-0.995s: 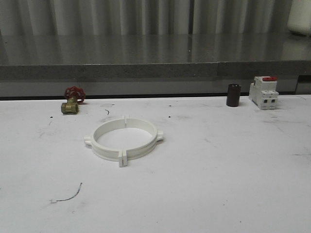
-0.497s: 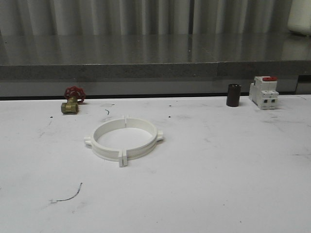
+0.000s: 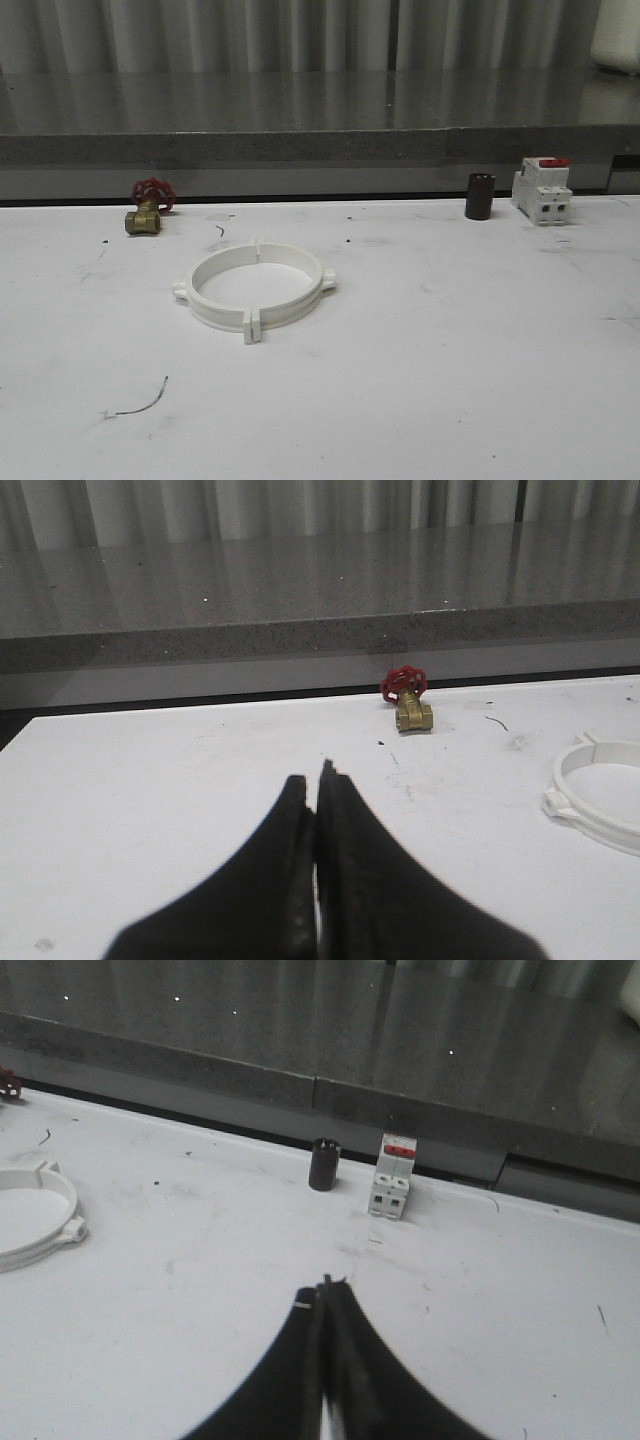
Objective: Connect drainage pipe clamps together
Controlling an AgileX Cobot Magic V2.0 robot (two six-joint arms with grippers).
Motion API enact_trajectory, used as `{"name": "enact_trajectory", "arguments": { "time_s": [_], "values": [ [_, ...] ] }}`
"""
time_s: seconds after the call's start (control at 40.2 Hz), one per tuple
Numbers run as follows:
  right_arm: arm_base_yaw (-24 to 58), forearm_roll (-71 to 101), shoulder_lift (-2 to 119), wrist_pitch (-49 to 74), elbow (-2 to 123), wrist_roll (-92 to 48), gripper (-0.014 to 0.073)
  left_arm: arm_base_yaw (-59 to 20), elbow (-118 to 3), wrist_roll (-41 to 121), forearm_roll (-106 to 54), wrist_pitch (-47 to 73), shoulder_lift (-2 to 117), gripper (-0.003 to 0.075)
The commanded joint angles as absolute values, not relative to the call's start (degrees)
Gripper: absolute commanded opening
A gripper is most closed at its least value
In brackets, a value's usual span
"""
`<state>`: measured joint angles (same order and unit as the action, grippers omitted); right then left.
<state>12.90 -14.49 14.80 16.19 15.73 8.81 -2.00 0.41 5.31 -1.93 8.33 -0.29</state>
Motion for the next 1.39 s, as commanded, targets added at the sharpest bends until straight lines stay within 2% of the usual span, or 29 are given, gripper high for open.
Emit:
{"name": "enact_trajectory", "arguments": {
  "time_s": [0.0,0.124,0.323,1.368],
  "values": [
    [10.6,-9.7,12.9,6.6,12.9,2.5,-0.0122,-2.0,0.4,4.8,-2.0,3.6,-1.5,-0.002],
    [6.8,-2.1,7.0,2.4,5.4,-1.6,-0.0122,-2.0,0.4,4.8,-2.0,3.6,-1.5,-0.002],
    [1.7,5.6,-1.6,4.7,-1.5,-1.6,-0.0122,-2.0,0.4,4.8,-2.0,3.6,-1.5,-0.002],
    [-0.1,6.5,-1.5,6.3,-1.4,-1.6,-0.0122,-2.0,0.4,4.8,-2.0,3.6,-1.5,-0.002]
  ]
}}
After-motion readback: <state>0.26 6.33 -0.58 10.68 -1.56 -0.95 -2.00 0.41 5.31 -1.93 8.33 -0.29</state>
